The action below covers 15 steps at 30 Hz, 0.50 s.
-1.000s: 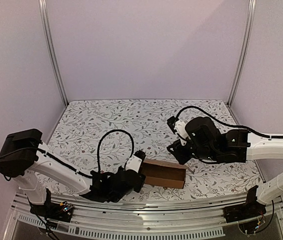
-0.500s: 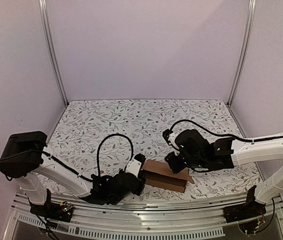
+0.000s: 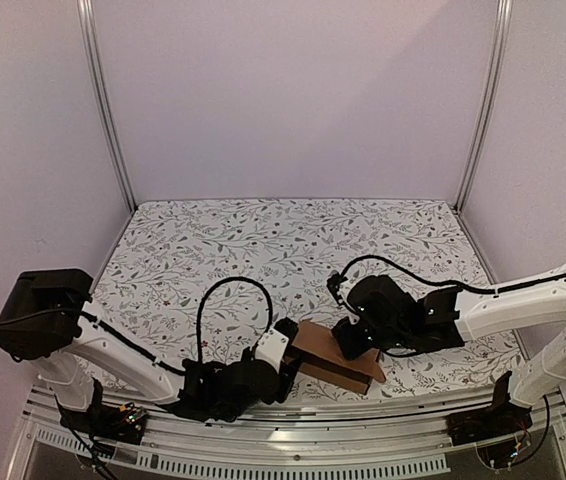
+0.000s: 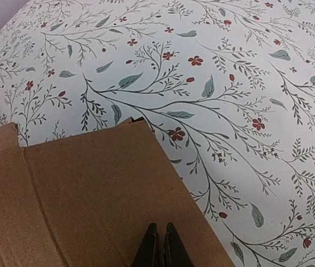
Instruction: Fold the paper box
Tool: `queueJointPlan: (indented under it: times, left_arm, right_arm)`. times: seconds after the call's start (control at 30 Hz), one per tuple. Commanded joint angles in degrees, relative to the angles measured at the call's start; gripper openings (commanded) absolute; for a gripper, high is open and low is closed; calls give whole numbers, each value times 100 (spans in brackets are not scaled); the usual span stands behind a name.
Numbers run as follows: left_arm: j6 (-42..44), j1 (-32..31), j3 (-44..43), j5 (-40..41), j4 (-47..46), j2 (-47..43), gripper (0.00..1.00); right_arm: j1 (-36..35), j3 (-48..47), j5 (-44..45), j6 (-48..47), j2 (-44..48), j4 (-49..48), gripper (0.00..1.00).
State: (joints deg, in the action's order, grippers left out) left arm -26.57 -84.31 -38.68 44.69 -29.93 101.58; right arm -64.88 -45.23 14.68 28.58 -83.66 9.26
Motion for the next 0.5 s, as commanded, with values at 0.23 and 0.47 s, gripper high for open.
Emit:
queueJointPlan:
  times: [0.23,0.47]
  left_arm:
    - [598,-655,384,719,-768,-328,52]
    - [389,-816,801,767,-697,-953,43]
  right_arm:
    - [-67,140,157,132,-245,-136,2]
    - [-66,157,228,82,-321,-135,1]
